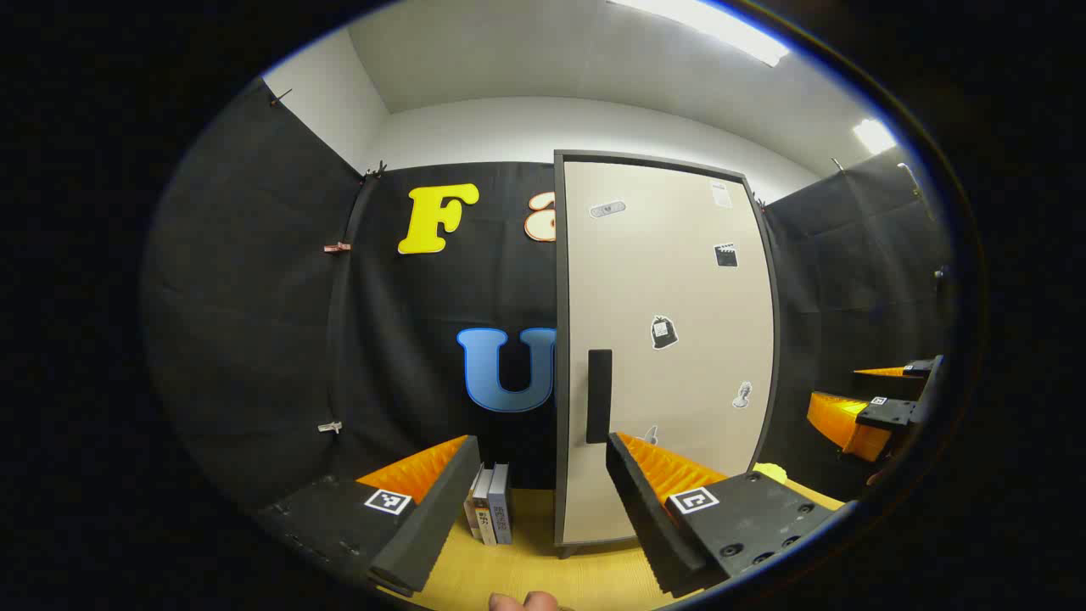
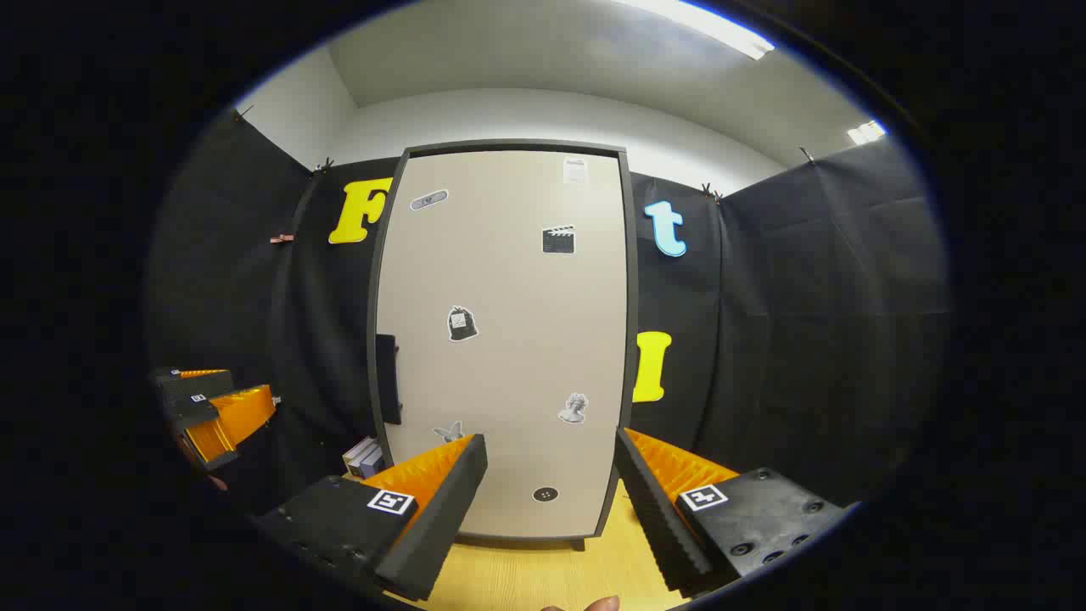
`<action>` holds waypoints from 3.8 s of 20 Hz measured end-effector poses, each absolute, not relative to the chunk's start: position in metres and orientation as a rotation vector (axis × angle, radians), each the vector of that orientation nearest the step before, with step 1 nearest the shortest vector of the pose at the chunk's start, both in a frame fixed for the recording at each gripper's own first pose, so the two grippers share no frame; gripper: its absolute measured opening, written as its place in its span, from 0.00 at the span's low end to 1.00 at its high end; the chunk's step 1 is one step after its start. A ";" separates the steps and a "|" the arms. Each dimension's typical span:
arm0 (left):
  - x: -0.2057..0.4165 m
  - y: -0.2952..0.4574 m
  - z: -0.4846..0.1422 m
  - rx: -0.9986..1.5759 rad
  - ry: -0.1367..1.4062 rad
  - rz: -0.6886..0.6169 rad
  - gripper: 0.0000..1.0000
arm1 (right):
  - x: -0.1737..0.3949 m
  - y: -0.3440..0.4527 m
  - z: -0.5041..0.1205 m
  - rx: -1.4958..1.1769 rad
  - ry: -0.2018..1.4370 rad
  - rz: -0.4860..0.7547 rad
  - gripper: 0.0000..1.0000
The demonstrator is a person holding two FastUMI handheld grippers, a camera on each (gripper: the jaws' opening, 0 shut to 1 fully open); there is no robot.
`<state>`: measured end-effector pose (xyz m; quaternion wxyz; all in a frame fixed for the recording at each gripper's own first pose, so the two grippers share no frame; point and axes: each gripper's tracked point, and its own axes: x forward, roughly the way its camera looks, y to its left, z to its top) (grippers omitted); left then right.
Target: Open the cabinet door with the right hand, grasp the bottle in the cabinet with the left hand and place it on the coaster, then close the cabinet door with the right hand.
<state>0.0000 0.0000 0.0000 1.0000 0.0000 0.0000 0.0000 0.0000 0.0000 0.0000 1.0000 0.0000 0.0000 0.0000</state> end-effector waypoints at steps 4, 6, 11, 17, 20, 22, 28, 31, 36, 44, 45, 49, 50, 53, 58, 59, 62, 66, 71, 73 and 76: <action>0.000 0.001 0.000 -0.004 0.000 -0.004 0.95 | 0.001 0.003 0.002 -0.003 -0.004 0.004 0.97; 0.000 0.002 0.000 -0.005 0.001 -0.003 0.95 | -0.001 0.003 0.002 -0.005 -0.003 0.003 0.97; 0.000 0.002 0.000 -0.009 0.002 -0.003 0.95 | -0.001 0.002 0.003 -0.006 -0.005 -0.003 0.97; 0.000 0.005 0.001 -0.006 0.000 0.000 0.94 | -0.002 0.001 0.006 -0.018 -0.014 -0.014 0.97; -0.001 0.007 0.001 0.001 0.000 0.002 0.95 | -0.002 0.004 0.006 -0.010 -0.010 -0.006 0.97; -0.001 0.009 0.001 0.007 -0.002 0.002 0.94 | -0.002 0.009 0.009 -0.004 -0.019 0.003 0.97; -0.003 0.030 -0.002 0.008 0.007 0.027 0.95 | 0.021 0.049 0.029 0.026 -0.064 0.068 0.97; -0.003 0.046 -0.005 0.017 0.014 0.050 0.95 | 0.042 0.080 0.033 0.025 -0.079 0.103 0.97; -0.002 0.071 -0.013 0.029 0.025 0.092 0.95 | 0.086 0.132 0.020 0.036 -0.048 0.158 0.97; -0.002 0.110 -0.021 0.015 0.029 0.153 0.95 | 0.150 0.202 -0.016 0.048 0.022 0.198 0.98; -0.003 0.112 -0.020 0.007 0.026 0.152 0.95 | 0.157 0.208 -0.021 0.042 0.026 0.196 0.98; -0.002 0.125 -0.025 0.018 0.033 0.171 0.95 | 0.185 0.218 -0.032 0.040 0.030 0.153 0.81; -0.002 0.127 -0.027 0.014 0.034 0.173 0.95 | 0.190 0.215 -0.035 0.042 0.040 0.130 0.71; -0.003 0.132 -0.031 0.001 0.044 0.179 0.95 | 0.194 0.226 -0.040 0.081 0.060 0.127 0.55; -0.011 0.133 -0.036 -0.006 0.056 0.183 0.95 | 0.190 0.225 -0.041 0.093 0.082 0.157 0.21; -0.012 0.132 -0.036 -0.009 0.057 0.181 0.95 | 0.188 0.225 -0.042 0.087 0.087 0.182 0.21; -0.018 0.128 -0.035 -0.004 0.056 0.178 0.95 | 0.181 0.224 -0.040 0.094 0.094 0.205 0.14; -0.025 0.120 -0.028 0.002 0.043 0.176 0.95 | 0.162 0.223 -0.034 0.119 0.105 0.264 0.14; -0.032 0.106 -0.026 -0.001 0.038 0.174 0.95 | 0.134 0.215 -0.026 0.140 0.108 0.344 0.14; -0.035 0.099 -0.022 -0.002 0.032 0.171 0.95 | 0.124 0.211 -0.023 0.138 0.114 0.375 0.14; -0.034 0.086 -0.019 0.004 0.026 0.163 0.95 | 0.105 0.201 -0.018 0.137 0.114 0.407 0.14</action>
